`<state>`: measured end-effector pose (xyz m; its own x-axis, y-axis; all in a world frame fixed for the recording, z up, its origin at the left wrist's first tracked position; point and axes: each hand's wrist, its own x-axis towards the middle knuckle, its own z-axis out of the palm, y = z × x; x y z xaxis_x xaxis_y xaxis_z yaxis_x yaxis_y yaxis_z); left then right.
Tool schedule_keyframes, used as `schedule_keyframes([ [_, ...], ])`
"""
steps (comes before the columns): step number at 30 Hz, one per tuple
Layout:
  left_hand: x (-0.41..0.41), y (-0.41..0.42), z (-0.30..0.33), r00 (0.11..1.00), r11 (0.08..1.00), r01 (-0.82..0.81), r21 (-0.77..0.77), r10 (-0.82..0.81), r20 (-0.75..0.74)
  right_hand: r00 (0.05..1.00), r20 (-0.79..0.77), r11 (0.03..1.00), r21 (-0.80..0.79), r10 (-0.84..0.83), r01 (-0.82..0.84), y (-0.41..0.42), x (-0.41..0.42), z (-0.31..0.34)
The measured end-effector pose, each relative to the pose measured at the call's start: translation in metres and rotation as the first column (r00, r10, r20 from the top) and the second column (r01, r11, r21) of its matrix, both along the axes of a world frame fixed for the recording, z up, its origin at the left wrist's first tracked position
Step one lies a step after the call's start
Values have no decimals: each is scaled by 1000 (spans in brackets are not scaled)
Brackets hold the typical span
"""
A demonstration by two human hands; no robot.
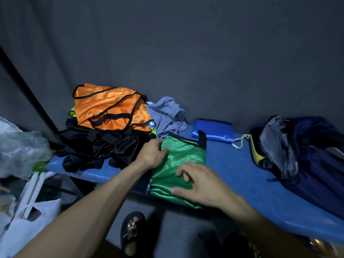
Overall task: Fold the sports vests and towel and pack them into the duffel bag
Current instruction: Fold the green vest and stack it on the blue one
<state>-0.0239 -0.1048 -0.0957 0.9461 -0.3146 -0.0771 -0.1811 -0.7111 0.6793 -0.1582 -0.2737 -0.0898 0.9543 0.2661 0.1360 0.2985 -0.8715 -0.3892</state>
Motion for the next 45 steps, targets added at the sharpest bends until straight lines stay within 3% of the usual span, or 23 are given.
schedule_keyframes([
  [3,-7,8,6,1000,1000,13,-21,-14,-21,998,26,970,-234,-62,67,-5,-32,-13],
  [6,-18,19,15,994,994,111,8,-111,-13,982,131,928,-329,-135,172,-4,-49,-31],
  [14,-62,51,11,992,978,121,171,-116,-39,959,200,941,-232,-201,246,7,-59,-40],
  [20,-84,60,10,975,962,216,165,-205,-82,956,183,956,-141,-228,255,9,-58,-43],
  [22,-92,59,6,971,941,232,247,-238,-8,954,185,955,-139,-234,262,10,-59,-45],
  [24,-99,56,2,954,905,172,390,-252,163,953,196,955,-143,-231,260,11,-61,-46],
  [27,-101,55,-1,918,905,148,398,-276,286,949,240,955,-162,-205,247,12,-62,-46],
  [35,-96,67,-8,868,840,223,495,-401,291,930,364,896,-397,-45,198,4,-69,-51],
  [40,-97,62,-10,767,805,277,524,-514,384,915,395,887,-447,82,113,-3,-72,-51],
  [45,-106,47,-26,730,745,295,598,-580,362,908,416,880,-448,51,156,-6,-69,-55],
])
